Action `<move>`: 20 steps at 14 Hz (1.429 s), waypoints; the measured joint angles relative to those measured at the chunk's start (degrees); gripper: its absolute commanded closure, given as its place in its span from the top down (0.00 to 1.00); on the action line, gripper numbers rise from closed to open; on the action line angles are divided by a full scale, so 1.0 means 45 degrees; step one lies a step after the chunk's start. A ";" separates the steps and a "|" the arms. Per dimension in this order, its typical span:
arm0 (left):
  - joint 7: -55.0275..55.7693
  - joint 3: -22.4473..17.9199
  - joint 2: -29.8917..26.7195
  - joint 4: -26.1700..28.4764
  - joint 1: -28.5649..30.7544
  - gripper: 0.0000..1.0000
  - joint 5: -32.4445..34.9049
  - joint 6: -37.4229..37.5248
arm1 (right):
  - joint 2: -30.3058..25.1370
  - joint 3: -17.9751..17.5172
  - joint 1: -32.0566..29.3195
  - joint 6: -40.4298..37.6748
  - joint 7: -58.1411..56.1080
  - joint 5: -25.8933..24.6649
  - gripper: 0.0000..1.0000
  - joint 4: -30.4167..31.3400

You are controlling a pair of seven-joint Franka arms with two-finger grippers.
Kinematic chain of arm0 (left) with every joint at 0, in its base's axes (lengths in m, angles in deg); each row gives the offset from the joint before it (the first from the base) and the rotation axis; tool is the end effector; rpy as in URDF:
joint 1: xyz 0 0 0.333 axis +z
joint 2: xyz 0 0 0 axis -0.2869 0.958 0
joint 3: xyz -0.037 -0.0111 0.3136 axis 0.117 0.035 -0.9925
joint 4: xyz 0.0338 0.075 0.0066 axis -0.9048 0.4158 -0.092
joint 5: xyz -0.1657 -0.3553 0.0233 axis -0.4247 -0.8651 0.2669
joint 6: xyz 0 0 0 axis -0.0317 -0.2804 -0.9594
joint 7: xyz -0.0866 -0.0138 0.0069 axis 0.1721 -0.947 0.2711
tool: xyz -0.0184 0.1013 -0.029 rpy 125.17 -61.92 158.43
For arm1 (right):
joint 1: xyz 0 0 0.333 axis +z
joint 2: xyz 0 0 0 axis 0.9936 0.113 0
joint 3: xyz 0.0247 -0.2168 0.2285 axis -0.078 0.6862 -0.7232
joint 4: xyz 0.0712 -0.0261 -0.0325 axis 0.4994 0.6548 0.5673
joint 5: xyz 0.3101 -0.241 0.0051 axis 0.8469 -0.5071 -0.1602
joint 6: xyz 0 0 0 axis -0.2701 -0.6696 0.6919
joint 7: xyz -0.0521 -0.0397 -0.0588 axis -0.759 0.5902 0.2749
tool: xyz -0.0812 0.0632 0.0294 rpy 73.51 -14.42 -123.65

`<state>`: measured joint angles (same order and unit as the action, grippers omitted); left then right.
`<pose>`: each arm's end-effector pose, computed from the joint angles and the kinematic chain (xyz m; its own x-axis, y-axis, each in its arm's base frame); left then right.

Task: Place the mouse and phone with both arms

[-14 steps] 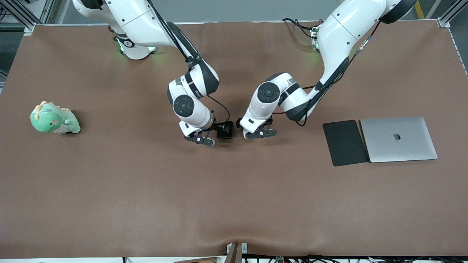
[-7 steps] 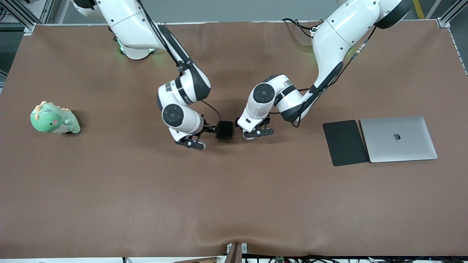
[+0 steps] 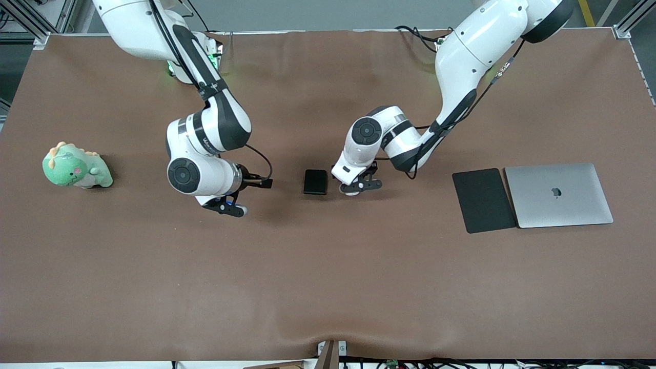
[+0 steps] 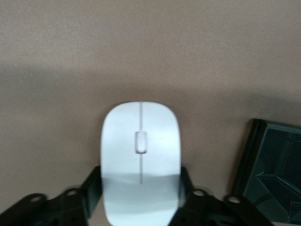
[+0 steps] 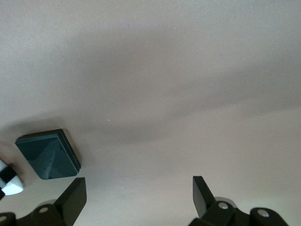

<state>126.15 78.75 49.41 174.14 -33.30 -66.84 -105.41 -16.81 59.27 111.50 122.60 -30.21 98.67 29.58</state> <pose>0.4591 -0.4538 0.1738 0.9917 0.1118 -0.0632 0.1158 -0.9912 0.0638 0.5601 0.2750 0.2749 0.9052 -0.2252 -0.3603 -0.2625 -0.9632 -0.0573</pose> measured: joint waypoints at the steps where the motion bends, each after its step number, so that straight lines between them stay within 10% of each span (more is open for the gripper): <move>1: 0.0000 0.0000 0.0000 -0.0019 0.0000 0.00 0.0001 -0.0002 | 0.0002 -0.0008 0.0017 0.0000 0.0000 -0.0110 1.00 0.0043; 7: -0.0074 -0.0053 -0.0903 -0.0148 0.0845 0.00 0.0144 0.1322 | 0.0011 -0.0006 0.0012 0.0002 0.0000 -0.0279 1.00 0.0111; 12: -0.1658 0.0717 -0.3210 0.0687 0.3727 0.00 0.0147 0.3987 | 0.0026 -0.0030 0.0066 0.0084 0.0009 -0.0281 1.00 0.0114; 20: -0.5416 0.1604 -0.3613 0.2735 0.7713 0.00 0.0234 0.4236 | 0.0306 -0.0160 0.1346 0.1832 0.1395 -0.0277 1.00 0.0131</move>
<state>101.78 85.97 33.15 186.45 1.41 -65.79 -86.35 -15.44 58.55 117.56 130.84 -23.94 97.43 30.16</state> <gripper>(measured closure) 0.379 0.000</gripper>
